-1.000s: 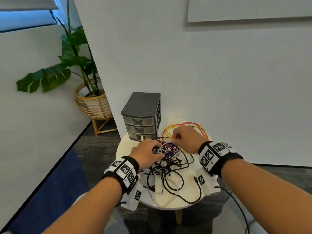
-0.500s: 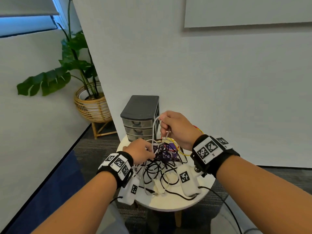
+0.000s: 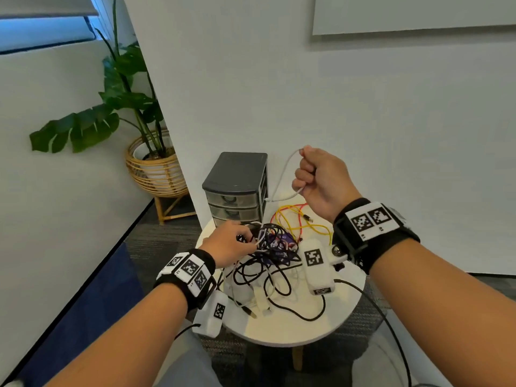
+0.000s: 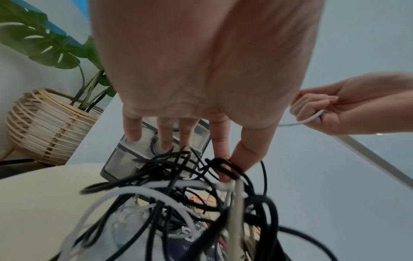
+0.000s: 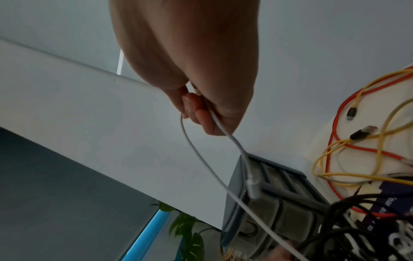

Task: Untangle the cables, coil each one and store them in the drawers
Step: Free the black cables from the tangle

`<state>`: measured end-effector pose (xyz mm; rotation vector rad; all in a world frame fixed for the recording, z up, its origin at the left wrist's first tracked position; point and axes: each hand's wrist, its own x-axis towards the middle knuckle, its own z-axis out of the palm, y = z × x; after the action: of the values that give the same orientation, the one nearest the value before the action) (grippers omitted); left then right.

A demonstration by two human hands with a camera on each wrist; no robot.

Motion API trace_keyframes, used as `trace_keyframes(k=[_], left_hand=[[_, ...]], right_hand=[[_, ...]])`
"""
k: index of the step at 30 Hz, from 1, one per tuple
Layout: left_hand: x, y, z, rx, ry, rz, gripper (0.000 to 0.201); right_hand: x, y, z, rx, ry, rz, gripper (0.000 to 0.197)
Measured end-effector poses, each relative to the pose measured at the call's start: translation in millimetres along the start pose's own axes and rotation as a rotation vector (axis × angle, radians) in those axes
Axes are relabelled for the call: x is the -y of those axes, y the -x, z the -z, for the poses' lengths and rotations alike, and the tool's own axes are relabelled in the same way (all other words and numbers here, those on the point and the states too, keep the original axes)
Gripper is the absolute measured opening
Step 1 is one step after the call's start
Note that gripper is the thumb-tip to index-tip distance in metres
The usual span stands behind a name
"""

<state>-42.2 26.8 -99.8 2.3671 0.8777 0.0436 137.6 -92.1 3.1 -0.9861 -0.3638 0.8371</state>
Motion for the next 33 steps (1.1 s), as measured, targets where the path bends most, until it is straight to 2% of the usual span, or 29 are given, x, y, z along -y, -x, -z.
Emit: trace_keyframes(k=[3, 6, 9, 12, 15, 16, 18, 20, 22, 23, 25, 27, 29, 31, 33], left_hand=[[-1.9, -1.0, -2.1, -0.018, 0.015, -0.023, 0.002], [-5.1, -3.1, -5.2, 0.014, -0.013, -0.02, 0.007], [-6.8, -3.3, -9.1, 0.056, -0.073, 0.032, 0.01], [-7.1, -0.3, -13.9, 0.088, -0.184, 0.071, 0.005], [-6.4, 1.5, -15.9, 0.116, -0.195, 0.082, 0.015], [-5.1, 1.4, -15.0, 0.116, -0.158, 0.086, 0.015], [-2.1, 0.6, -13.3, 0.099, -0.066, 0.065, 0.012], [-1.0, 1.0, -11.4, 0.079, 0.01, 0.015, 0.013], [-3.4, 1.6, -9.2, 0.073, 0.051, -0.03, 0.014], [-5.4, 1.8, -7.9, 0.082, 0.066, -0.039, 0.015], [-7.8, 2.1, -5.2, 0.106, 0.124, -0.029, 0.021], [-11.9, 1.7, -2.9, 0.137, 0.155, -0.006, 0.027], [-15.9, 1.1, -2.8, 0.123, 0.172, 0.02, 0.029], [-16.0, 0.8, -4.0, 0.081, 0.18, 0.048, 0.035], [-6.1, -3.7, -8.8, 0.051, 0.091, 0.035, 0.034]], right_hand=[[-4.0, -1.2, 2.8, -0.009, 0.159, -0.04, 0.018], [-10.8, -4.7, -0.7, 0.041, 0.344, -0.052, 0.016], [-17.4, -9.8, -2.4, 0.049, 0.554, 0.022, 0.015], [-25.7, -16.0, 3.7, 0.036, 0.76, 0.095, 0.018], [-35.8, -20.6, 18.2, 0.032, 0.995, 0.153, 0.015], [-40.3, -21.6, 25.0, 0.032, 1.121, 0.165, 0.015], [-48.8, -20.8, 38.7, 0.013, 1.352, 0.197, 0.032], [-54.6, -16.0, 48.3, -0.016, 1.385, 0.333, 0.041], [-58.7, -8.5, 54.7, 0.034, 1.319, 0.489, 0.034], [-61.3, -4.6, 56.8, 0.085, 1.292, 0.516, 0.029], [-68.3, 2.3, 57.6, 0.193, 1.292, 0.467, 0.023], [-78.4, 4.1, 57.3, 0.274, 1.323, 0.391, 0.026], [-87.6, 2.2, 56.1, 0.294, 1.338, 0.307, 0.031], [-94.4, -1.3, 55.3, 0.32, 1.368, 0.171, 0.034], [-101.6, -4.9, 56.3, 0.383, 1.456, 0.021, 0.032]])
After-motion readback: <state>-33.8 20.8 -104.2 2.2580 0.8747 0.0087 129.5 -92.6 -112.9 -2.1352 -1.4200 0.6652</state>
